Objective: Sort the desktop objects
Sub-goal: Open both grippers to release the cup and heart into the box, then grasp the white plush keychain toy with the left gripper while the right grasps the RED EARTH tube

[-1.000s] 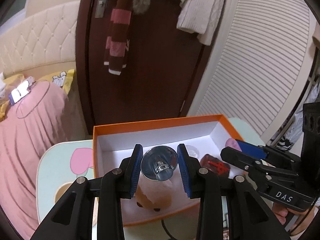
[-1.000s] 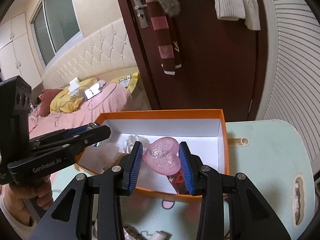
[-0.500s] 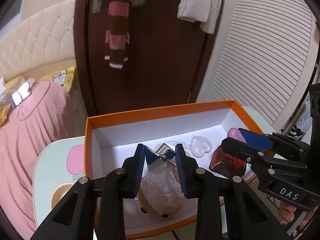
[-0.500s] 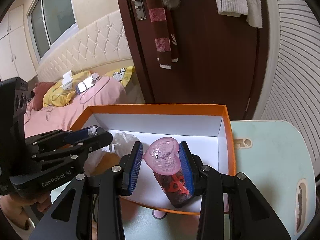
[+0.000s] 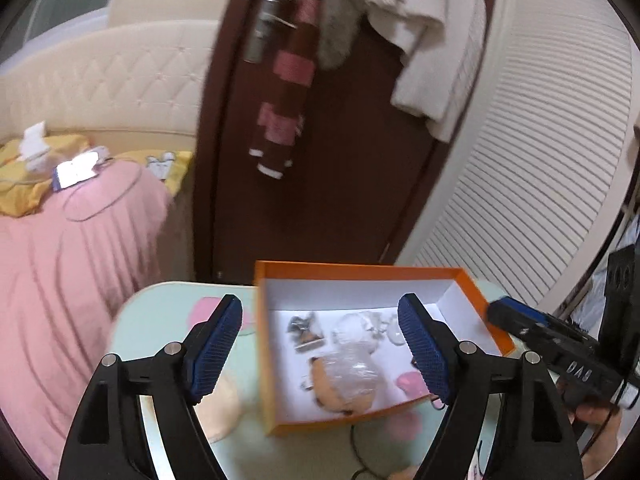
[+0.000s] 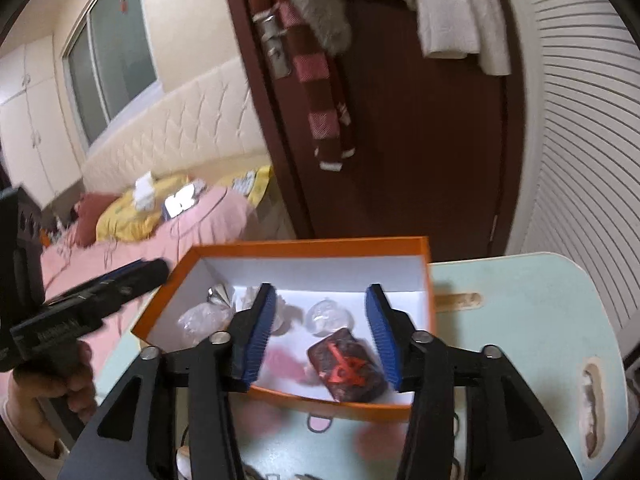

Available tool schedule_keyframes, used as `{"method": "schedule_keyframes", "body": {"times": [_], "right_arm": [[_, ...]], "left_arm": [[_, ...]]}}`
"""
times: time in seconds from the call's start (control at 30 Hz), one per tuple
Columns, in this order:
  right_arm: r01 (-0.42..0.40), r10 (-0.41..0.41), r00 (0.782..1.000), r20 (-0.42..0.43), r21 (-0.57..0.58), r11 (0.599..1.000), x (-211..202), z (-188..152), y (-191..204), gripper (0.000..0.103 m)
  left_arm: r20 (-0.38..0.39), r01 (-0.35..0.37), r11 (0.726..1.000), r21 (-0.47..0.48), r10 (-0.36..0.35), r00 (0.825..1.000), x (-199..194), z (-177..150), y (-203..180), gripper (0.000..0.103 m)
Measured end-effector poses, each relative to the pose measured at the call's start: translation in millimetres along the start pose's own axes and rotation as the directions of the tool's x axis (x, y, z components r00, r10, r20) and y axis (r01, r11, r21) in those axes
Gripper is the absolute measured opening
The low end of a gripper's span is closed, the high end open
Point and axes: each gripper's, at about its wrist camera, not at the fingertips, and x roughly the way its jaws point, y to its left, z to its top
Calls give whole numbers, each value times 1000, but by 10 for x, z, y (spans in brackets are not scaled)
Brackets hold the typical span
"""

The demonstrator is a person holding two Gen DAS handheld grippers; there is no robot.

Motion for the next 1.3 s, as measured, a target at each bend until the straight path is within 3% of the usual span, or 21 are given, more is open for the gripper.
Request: {"method": "schedule_keyframes", "body": {"times": [0.17,0.5,0.7,0.77,0.93,1.0,1.17,1.2,1.3], "right_arm": [[-7,8,999,-37,27,1000,-210,-47,-105,55],[-85,77,983,-169,-41,995,-419,-676,154,55],[-48,29,970,-242,-74,996,-401,-1090,201,55],[-30,7,970,-244,-91,995,-393,-1128,222,55],[27,-70,969,-236,-182,983,-341,-1194,347,55],[69,-121,966,-228,-224,972,-315,-1230,374,55],[76,-130,968,-216,-245,967,-294,-1245,377,54],[76,-131,968,-213,-248,966,-290,-1248,379,51],[75,-131,970,-206,-259,963,-278,-1256,386,28]], "left_arm": [[-46,-34,999,36,36,998,-212,-181,77,80],[-197,69,992,109,-47,979,-199,-825,-330,80],[-241,85,987,140,-50,969,-53,-948,-485,77],[-246,85,984,159,-44,968,-1,-957,-524,77],[-279,54,977,207,7,960,95,-1044,-545,57],[-273,37,981,190,17,962,78,-1048,-472,55],[-265,17,984,180,31,964,75,-1055,-406,54],[-264,12,982,188,39,964,79,-1063,-415,54],[-259,-2,978,211,58,964,87,-1084,-438,54]]}}
